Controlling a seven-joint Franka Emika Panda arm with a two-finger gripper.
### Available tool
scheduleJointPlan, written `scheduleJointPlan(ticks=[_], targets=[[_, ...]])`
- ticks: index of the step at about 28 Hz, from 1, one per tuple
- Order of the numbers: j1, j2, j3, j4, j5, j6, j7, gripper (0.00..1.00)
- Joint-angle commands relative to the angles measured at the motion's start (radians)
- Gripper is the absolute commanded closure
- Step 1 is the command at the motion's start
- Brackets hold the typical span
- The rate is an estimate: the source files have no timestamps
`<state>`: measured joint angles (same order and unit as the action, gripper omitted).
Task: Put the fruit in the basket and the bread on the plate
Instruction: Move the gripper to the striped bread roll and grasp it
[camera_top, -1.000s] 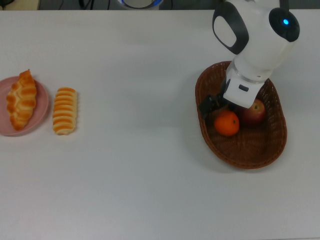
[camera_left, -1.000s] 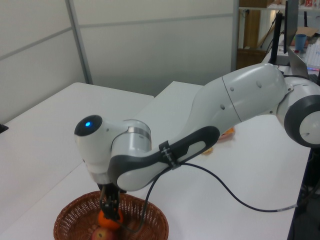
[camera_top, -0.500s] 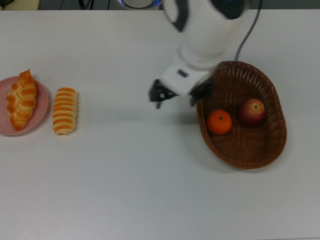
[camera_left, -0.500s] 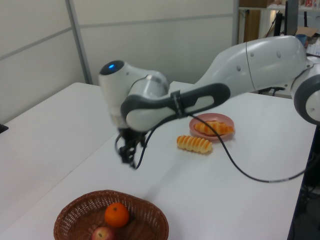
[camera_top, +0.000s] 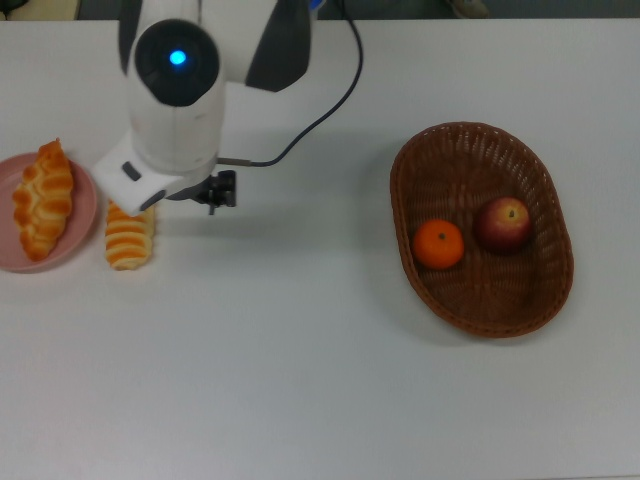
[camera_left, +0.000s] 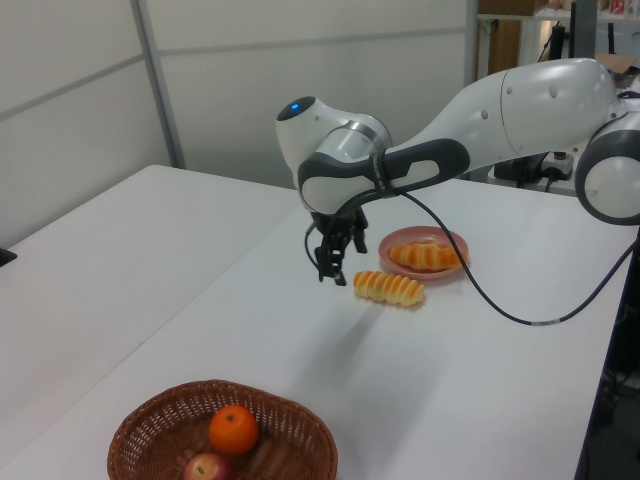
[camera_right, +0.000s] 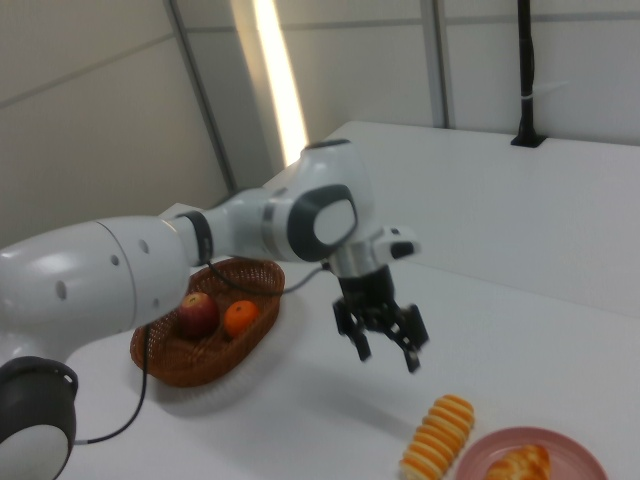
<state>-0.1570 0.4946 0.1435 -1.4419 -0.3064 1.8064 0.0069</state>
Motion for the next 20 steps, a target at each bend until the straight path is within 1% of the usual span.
scheduleJointPlan(ticks=[1,3,5,8,13,14,15,16,17,18,19,20], targets=[[0.016,0.038,-0.038,-0.020,-0.051,-0.009,-0.010,0.00],[0.011,0.065,-0.050,-0.020,-0.072,-0.002,-0.010,0.00],[0.007,0.084,-0.050,-0.020,-0.088,0.004,-0.010,0.00],[0.004,0.093,-0.050,-0.020,-0.111,0.005,-0.011,0.00],[-0.010,0.104,-0.051,-0.020,-0.120,0.005,-0.012,0.00],[-0.012,0.105,-0.051,-0.020,-0.131,0.005,-0.013,0.00],[-0.012,0.107,-0.051,-0.022,-0.144,0.007,-0.015,0.04],[-0.013,0.107,-0.051,-0.022,-0.161,0.008,-0.016,0.15],[-0.015,0.110,-0.051,-0.022,-0.171,0.010,-0.018,0.29],[-0.016,0.113,-0.051,-0.025,-0.175,0.011,-0.018,0.47],[-0.021,0.113,-0.051,-0.025,-0.175,0.011,-0.018,0.77],[-0.026,0.113,-0.051,-0.023,-0.175,0.011,-0.018,0.87]])
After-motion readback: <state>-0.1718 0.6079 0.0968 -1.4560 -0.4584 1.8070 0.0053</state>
